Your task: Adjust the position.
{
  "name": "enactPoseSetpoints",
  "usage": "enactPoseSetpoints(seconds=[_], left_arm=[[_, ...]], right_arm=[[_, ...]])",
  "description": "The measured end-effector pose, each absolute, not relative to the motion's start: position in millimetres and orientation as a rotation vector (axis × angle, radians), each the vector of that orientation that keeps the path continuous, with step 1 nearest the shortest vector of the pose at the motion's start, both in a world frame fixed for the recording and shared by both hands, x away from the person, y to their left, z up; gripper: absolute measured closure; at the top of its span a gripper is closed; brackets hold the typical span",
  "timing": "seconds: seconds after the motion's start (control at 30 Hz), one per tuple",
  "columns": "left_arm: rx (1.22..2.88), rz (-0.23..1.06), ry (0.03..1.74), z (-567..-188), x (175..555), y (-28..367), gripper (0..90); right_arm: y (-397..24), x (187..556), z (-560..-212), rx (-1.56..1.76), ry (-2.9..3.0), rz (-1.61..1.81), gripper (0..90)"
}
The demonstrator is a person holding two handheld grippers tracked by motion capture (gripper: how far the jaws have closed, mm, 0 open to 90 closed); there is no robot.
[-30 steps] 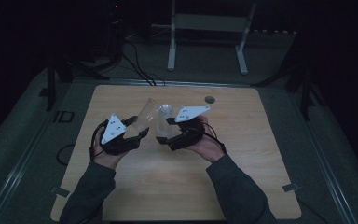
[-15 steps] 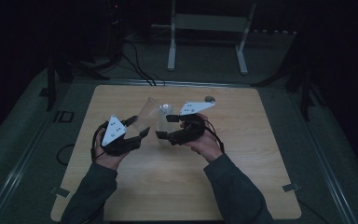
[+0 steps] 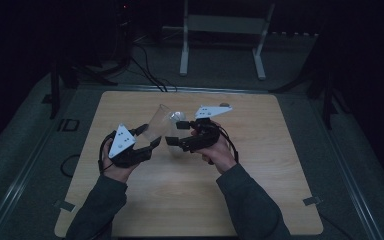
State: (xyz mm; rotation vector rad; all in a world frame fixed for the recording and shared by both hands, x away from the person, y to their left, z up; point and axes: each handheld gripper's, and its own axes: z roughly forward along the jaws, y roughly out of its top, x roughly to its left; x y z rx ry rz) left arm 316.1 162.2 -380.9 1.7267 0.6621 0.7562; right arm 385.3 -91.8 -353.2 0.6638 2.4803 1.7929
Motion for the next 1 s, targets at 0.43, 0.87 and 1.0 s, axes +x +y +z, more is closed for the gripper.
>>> enactPoseSetpoints(seconds=[0.43, 0.87, 1.0], left_arm=[[1.672, 0.766, 0.663, -382.9, 312.9, 161.8, 41.0], [1.668, 0.756, 0.65, -384.8, 311.6, 157.5, 41.0], [1.664, 0.758, 0.642, -385.1, 310.0, 156.1, 40.9]], right_arm=[[-93.3, 392.2, -352.5, 0.747, 2.443, 1.977, 20.2], [-89.4, 395.6, -353.7, 0.818, 2.416, 2.071, 20.1], [-87.6, 397.4, -356.1, 0.851, 2.402, 2.115, 20.2]])
